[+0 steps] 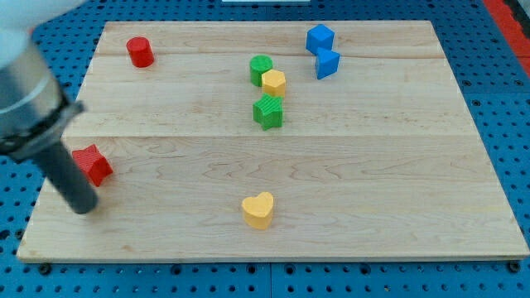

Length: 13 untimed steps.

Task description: Push the red star to the bottom left of the red circle

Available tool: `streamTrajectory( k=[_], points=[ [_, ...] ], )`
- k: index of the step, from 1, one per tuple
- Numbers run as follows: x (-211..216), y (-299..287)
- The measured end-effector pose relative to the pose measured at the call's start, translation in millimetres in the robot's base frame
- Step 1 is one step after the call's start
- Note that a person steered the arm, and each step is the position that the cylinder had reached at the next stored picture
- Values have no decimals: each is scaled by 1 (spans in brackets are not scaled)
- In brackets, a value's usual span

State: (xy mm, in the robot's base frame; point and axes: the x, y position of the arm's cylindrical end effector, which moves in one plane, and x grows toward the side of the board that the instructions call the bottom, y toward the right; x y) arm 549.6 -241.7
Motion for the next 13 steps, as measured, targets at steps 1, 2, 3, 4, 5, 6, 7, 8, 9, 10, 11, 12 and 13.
streamTrajectory(
  k=[1,2,3,4,5,6,7,8,9,10,11,12,13],
  points=[
    [-36,-1],
    [-82,9],
    [-91,51],
    [-67,92],
    [-132,94],
    [-116,100],
    [-88,90],
    [-122,41],
    [-154,39],
    [-136,51],
    [-143,9],
    [-182,-18],
    [-193,62]
  ],
)
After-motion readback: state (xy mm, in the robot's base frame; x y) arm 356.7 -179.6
